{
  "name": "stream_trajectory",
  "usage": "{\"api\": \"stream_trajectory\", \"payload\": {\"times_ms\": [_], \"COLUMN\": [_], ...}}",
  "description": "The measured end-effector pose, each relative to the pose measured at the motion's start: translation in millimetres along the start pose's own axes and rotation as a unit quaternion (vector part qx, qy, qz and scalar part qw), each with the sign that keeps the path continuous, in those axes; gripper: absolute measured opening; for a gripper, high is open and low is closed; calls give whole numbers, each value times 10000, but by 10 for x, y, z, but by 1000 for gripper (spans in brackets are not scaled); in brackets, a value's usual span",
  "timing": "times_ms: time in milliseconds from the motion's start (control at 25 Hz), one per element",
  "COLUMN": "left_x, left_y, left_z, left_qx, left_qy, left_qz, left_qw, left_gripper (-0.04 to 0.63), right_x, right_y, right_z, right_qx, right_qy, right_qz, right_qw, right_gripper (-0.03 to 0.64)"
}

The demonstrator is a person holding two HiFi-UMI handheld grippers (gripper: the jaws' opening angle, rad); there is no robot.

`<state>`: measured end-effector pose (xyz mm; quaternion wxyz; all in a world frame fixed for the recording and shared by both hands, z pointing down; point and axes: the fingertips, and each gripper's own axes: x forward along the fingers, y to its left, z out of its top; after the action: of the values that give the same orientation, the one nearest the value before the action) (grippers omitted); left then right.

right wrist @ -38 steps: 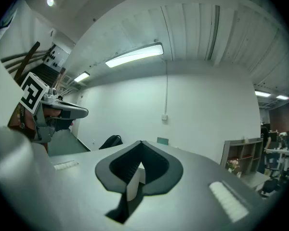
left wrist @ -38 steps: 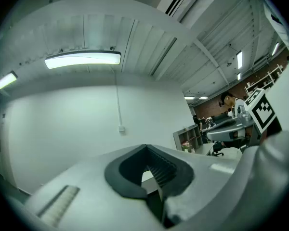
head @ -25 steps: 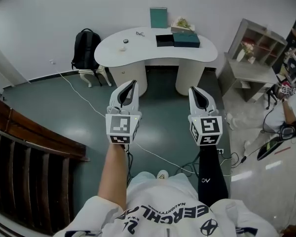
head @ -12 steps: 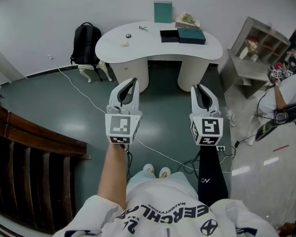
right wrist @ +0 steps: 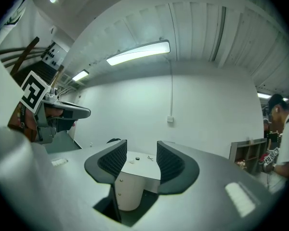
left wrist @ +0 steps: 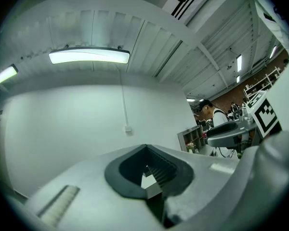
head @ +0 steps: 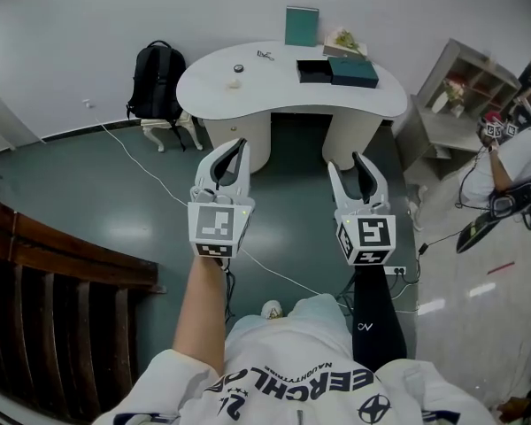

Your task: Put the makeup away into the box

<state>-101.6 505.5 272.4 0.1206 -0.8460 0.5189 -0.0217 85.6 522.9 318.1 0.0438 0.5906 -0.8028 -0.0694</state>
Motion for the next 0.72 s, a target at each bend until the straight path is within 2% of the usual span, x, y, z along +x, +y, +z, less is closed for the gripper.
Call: {"api": "stream_trajectory", "payload": {"times_ms": [320,520,720], "left_x": [238,579,1074], "left_y": [299,483,778], "left_z": [-110,-254,-322], "left_qx": [-71,-2,-8], "left_qy": [-6,15,3], "left_qz": [134,252,532], "left_qw": [9999,9997,9986], "left_gripper": [6,6,6], "right_x": [446,901,1530], "right_y": [10,-95,-290], "right_z": [-9,-125,-127], "right_qx": [-65,-40,-43], "right_qy": [-53,-98,-192], "right_qz": [44,170,422], "right_qw": [10000,9998,9989], "right_gripper": [220,210,207]}}
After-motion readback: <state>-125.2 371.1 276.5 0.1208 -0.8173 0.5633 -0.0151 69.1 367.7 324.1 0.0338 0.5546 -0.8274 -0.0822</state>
